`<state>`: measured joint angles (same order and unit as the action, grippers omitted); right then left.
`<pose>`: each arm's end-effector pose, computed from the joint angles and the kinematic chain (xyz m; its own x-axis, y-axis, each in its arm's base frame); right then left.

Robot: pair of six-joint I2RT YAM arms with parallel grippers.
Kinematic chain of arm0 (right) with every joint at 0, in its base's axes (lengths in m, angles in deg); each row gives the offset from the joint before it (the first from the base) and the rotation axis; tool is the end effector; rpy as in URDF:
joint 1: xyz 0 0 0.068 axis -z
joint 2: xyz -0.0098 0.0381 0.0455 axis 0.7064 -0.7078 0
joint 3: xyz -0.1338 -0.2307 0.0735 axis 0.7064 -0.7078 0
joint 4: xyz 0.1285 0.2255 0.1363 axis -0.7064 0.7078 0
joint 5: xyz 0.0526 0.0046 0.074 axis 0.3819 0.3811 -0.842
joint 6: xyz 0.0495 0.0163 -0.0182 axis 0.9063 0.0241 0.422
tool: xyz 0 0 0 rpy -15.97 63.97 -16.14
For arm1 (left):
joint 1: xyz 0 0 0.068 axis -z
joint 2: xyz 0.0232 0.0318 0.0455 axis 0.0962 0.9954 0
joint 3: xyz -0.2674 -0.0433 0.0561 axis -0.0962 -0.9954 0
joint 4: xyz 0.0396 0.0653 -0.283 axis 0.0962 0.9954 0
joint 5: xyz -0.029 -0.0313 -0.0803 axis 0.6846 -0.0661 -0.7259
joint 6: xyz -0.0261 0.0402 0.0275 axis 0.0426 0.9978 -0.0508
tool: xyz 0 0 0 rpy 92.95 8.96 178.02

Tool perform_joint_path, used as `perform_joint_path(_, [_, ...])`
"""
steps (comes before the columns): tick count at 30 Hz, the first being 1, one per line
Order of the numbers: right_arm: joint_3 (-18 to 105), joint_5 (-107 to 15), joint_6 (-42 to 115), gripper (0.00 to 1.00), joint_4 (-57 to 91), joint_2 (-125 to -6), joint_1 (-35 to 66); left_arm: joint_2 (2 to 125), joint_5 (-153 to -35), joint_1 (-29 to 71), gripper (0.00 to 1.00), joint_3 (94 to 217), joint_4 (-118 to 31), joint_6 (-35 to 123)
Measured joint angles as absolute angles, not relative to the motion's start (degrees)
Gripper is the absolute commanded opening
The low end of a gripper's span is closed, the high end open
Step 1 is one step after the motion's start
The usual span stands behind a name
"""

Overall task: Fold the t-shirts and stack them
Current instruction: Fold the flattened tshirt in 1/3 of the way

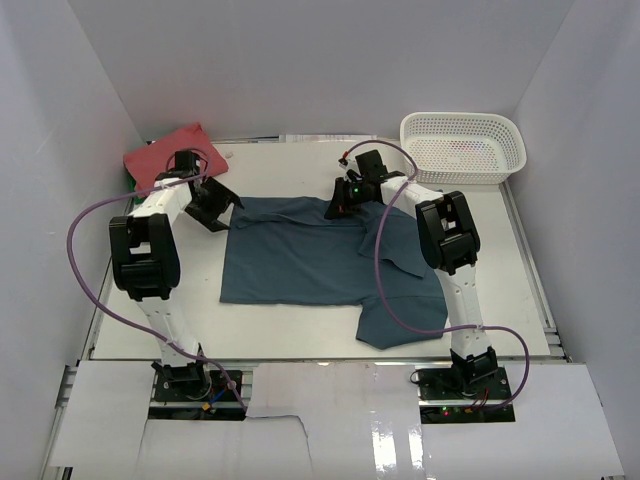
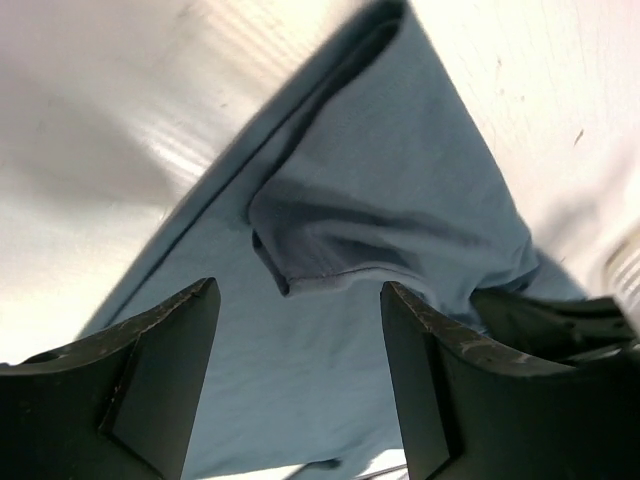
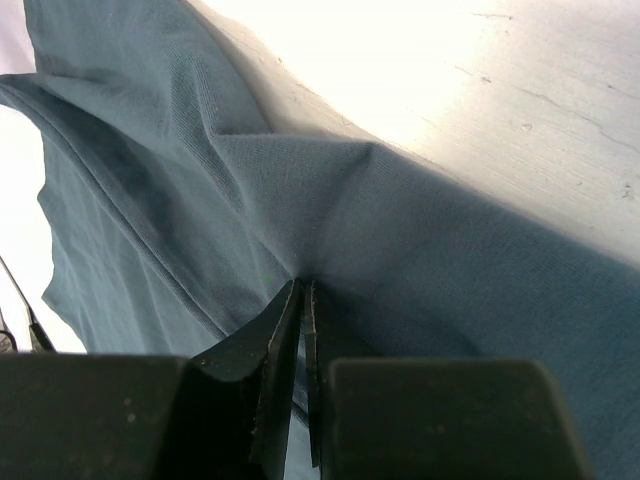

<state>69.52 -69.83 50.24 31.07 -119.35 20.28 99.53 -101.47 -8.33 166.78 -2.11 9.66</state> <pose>0.4886 0.2459 0.1196 -0.8722 -0.0663 -0.4846 -0.3861 0.7017 0.5988 0.4353 0.0111 0.1821 -0.6817 -0.7260 -0.0904 -0.6214 0.6398 -0.4522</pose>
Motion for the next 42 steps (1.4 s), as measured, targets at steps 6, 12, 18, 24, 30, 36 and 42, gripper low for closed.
perform_joint_path(6, [69.52, -69.88, 50.22, 0.12, 31.09, -119.35, 20.28, 97.79, -94.78, -8.0, 0.78, 167.08, 3.18, -3.28])
perform_joint_path(12, [69.52, -70.03, 50.19, 0.12, 31.13, -119.35, 20.28, 97.7, -92.75, -7.91, 0.73, 168.61, 5.3, -10.88])
perform_joint_path(18, [69.52, -70.03, 50.17, 0.13, 31.15, -119.35, 20.28, 98.38, -92.25, -7.61, 0.65, 172.0, 9.11, -15.67])
perform_joint_path(24, [69.52, -70.07, 50.15, 0.13, 31.2, -119.35, 20.28, 101.92, -92.16, -7.19, 0.66, 179.52, 12.17, -15.85])
perform_joint_path(30, [69.52, -70.07, 50.15, 0.13, 31.22, -119.35, 20.28, 104.91, -92.4, -6.91, 0.64, 179.43, 14.29, -16.15])
perform_joint_path(36, [69.52, -70.05, 50.15, 0.13, 31.22, -119.35, 20.28, 105.72, -92.64, -6.78, 0.41, 179.37, 14.64, -16.26])
perform_joint_path(42, [69.52, -70.05, 50.08, 0.13, 31.22, -119.35, 20.28, 107.21, -93.73, -5.84, 0.22, 179.45, 14.29, -16.09])
